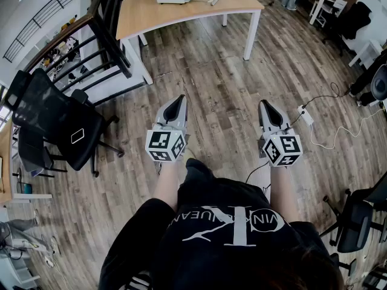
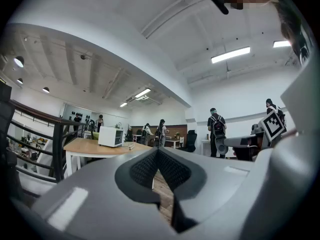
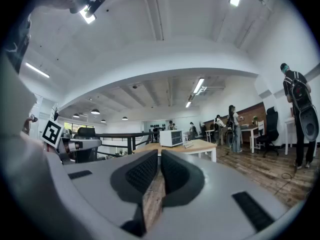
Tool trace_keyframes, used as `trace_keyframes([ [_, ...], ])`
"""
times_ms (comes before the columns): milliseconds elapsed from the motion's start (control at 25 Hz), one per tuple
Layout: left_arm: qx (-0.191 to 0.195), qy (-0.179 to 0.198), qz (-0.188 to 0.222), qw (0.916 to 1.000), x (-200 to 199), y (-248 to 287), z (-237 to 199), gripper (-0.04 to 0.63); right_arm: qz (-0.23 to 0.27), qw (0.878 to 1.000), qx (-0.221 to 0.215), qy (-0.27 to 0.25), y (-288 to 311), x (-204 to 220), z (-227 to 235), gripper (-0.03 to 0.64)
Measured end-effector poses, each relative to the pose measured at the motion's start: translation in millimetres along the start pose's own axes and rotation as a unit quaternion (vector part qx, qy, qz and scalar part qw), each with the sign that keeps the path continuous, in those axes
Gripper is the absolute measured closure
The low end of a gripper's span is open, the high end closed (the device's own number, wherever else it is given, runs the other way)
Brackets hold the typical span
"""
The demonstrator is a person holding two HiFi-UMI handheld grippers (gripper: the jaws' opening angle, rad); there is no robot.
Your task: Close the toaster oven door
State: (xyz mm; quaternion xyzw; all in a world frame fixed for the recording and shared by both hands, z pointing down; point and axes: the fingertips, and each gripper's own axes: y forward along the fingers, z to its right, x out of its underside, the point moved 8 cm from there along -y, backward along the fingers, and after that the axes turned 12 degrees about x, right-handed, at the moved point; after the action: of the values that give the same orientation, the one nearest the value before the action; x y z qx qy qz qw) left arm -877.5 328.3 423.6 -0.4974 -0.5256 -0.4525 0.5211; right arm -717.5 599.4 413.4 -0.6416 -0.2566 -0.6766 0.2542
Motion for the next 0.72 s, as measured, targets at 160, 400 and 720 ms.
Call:
trace_keyframes([
  [160,-0.005,-0.004,0.0,1.0,1,1,-4,0.584,-0.003,1.0,-0.004,-0.003,4,0,-1,0.586],
  [400,-0.01,-0.01,-0.008,0.9999,7,7,-1,0.584,-0.018,1.0,-0.011,-0.007,4,9,6,0.588],
  [720,-0.012,-0.019,-0.023,0.9995,14,35,-30,0.584,-0.022,1.0,0.01,-0.003,38,11,23,0.586],
])
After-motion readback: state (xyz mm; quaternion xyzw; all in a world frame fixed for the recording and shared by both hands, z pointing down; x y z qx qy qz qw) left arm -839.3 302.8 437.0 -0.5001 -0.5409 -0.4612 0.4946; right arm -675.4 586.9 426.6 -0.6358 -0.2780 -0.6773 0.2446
